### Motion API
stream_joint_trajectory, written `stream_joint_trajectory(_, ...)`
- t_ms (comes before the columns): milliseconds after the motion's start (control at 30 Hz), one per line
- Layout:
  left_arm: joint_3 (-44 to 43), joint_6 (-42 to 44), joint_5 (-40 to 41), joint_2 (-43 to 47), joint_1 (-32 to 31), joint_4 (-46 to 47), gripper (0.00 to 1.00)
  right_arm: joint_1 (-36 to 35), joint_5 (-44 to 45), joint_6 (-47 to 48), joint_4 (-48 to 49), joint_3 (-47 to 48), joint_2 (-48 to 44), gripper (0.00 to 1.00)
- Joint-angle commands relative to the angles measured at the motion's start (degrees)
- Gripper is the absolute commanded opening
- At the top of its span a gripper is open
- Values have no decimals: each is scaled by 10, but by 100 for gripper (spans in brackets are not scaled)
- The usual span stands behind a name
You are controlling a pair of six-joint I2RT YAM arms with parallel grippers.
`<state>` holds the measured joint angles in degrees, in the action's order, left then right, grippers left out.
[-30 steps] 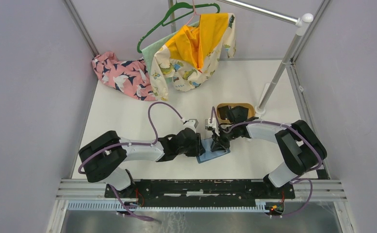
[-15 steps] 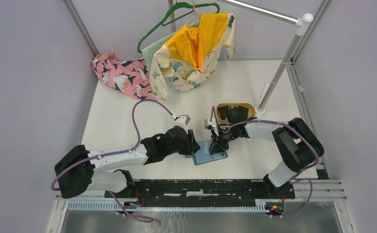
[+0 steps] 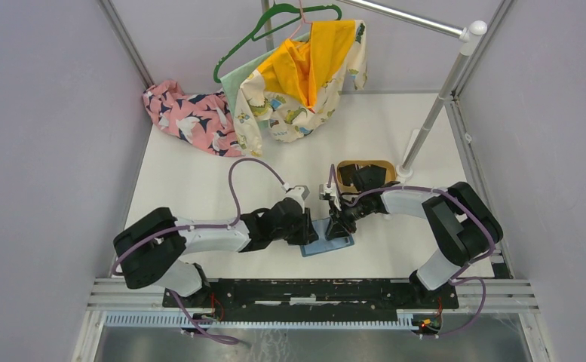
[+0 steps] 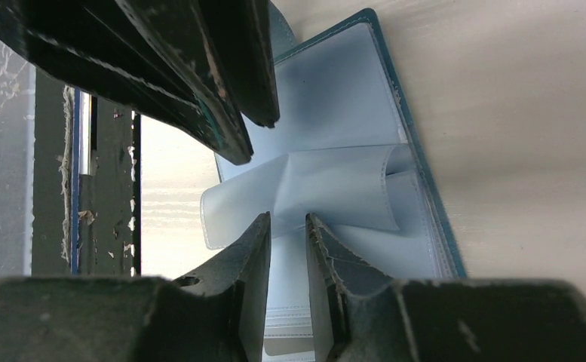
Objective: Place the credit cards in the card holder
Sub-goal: Open the card holder at the center of the board.
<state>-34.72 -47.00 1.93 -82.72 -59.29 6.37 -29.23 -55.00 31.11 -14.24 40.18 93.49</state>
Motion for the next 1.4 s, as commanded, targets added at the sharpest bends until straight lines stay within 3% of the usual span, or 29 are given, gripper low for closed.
stream_joint_trajectory(0, -27, 27, -3, -31, -2, 49, 31, 3, 1, 6, -9, 15, 7, 30)
stream_joint_trajectory(467, -51, 53, 75, -109, -2, -27, 26, 16, 4, 60, -60, 31, -26, 31)
stream_joint_trajectory(700, -45, 51, 74, -119, -2, -23, 25, 18, 135, 123, -84, 20, -98, 33)
stream_joint_trajectory(1200, -36, 49, 64, -112, -1, -11, 24, 17, 184, 182, -85, -5, -106, 51)
stream_joint_trajectory(1367, -36, 50, 62, -112, -2, -10, 24, 8, 200, 213, -84, -20, -113, 51)
